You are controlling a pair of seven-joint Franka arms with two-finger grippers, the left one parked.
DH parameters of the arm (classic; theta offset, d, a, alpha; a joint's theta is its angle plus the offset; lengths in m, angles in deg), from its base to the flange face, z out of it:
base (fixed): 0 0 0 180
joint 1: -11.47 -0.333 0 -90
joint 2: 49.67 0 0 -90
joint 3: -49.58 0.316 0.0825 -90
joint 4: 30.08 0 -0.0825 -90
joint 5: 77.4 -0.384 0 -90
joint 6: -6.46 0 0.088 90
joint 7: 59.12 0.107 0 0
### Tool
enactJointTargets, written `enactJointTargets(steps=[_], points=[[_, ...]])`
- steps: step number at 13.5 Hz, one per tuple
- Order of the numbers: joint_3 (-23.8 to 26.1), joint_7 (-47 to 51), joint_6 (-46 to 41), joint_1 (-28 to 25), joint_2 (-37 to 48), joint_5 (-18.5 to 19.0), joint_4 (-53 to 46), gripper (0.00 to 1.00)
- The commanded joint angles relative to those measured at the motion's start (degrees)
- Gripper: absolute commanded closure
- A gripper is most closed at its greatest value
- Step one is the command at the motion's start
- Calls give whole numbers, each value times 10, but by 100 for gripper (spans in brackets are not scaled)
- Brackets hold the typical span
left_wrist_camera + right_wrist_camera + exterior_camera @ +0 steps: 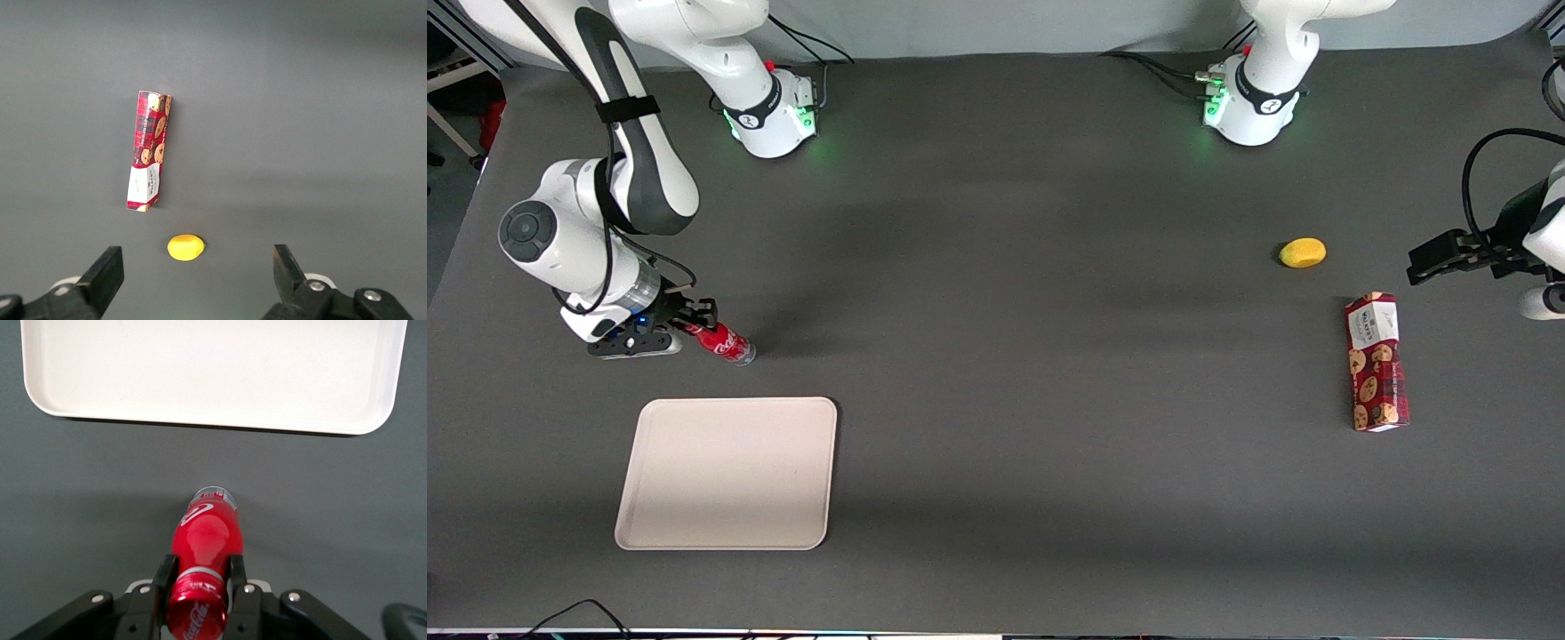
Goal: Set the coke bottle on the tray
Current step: 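Lift the bottle with the right gripper and carry it toward the white tray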
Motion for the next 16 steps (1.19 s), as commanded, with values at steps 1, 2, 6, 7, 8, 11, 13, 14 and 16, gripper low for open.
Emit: enactJointTargets(steps=[1, 2, 6, 7, 8, 11, 13, 14, 16], points=[[4, 13, -47, -2, 36, 3, -17, 100], [4, 12, -86, -2, 49, 3, -36, 100], [5, 5, -269, -1, 86, 3, -154, 100], [4, 3, -313, 0, 85, 3, -197, 100], [4, -9, -354, 3, 78, 6, -248, 100], [-1, -49, -445, 6, 29, 25, -398, 100], [-14, -102, -473, 8, -19, 25, -477, 100], [-30, -126, -476, 7, -42, 25, -506, 100], [-40, -179, -476, 9, -87, 25, -552, 100]])
